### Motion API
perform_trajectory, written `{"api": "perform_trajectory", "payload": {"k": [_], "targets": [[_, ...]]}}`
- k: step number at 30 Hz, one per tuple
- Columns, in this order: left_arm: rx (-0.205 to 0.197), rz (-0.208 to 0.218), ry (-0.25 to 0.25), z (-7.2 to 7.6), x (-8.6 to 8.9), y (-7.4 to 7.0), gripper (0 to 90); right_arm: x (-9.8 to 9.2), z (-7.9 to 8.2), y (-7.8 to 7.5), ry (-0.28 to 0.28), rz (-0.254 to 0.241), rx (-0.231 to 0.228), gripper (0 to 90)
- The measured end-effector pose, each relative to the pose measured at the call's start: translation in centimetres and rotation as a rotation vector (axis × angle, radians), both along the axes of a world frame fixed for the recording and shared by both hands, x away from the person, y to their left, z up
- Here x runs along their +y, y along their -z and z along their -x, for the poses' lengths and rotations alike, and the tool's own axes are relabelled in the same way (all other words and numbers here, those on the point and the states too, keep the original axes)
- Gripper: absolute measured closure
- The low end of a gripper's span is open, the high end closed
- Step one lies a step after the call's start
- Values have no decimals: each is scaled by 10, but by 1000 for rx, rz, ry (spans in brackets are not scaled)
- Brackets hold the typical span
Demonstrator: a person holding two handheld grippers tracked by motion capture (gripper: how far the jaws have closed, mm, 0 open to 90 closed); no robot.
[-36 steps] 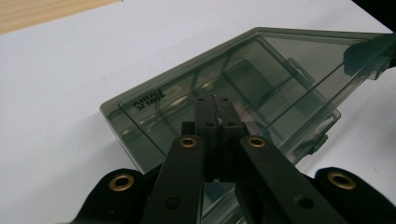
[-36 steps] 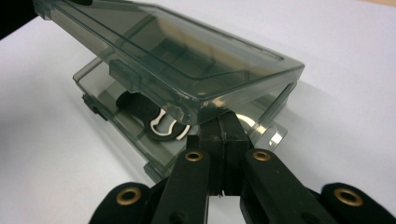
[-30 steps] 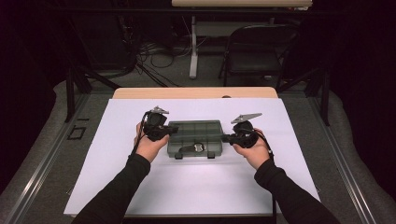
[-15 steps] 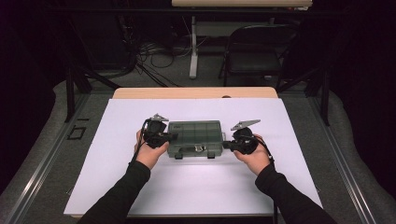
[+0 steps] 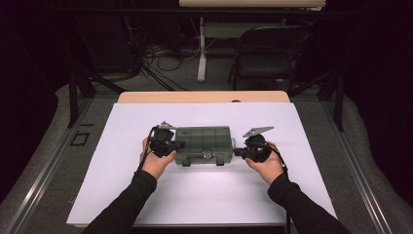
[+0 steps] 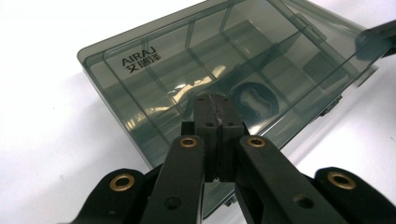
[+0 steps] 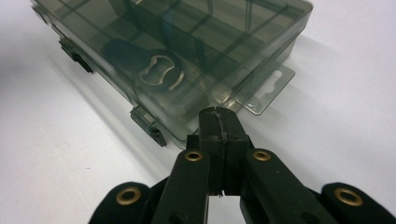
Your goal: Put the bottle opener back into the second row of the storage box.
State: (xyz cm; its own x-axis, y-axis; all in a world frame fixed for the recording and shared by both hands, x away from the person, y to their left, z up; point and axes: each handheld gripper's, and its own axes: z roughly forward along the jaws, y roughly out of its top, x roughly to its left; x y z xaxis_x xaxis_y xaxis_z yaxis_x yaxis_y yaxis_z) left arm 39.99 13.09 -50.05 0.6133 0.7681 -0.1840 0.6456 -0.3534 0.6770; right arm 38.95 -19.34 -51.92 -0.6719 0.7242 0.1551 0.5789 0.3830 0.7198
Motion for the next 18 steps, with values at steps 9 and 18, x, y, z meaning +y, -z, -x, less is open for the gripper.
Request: {"api": "perform_trajectory", "payload": {"k": [9,18], "targets": [[20,-13,-3,2,2,13,900,4,1,-6,-6,-9,-27,900],[9,-6,1,3,4,15,900,8,-2,-3,4,-8,-39,900]]}}
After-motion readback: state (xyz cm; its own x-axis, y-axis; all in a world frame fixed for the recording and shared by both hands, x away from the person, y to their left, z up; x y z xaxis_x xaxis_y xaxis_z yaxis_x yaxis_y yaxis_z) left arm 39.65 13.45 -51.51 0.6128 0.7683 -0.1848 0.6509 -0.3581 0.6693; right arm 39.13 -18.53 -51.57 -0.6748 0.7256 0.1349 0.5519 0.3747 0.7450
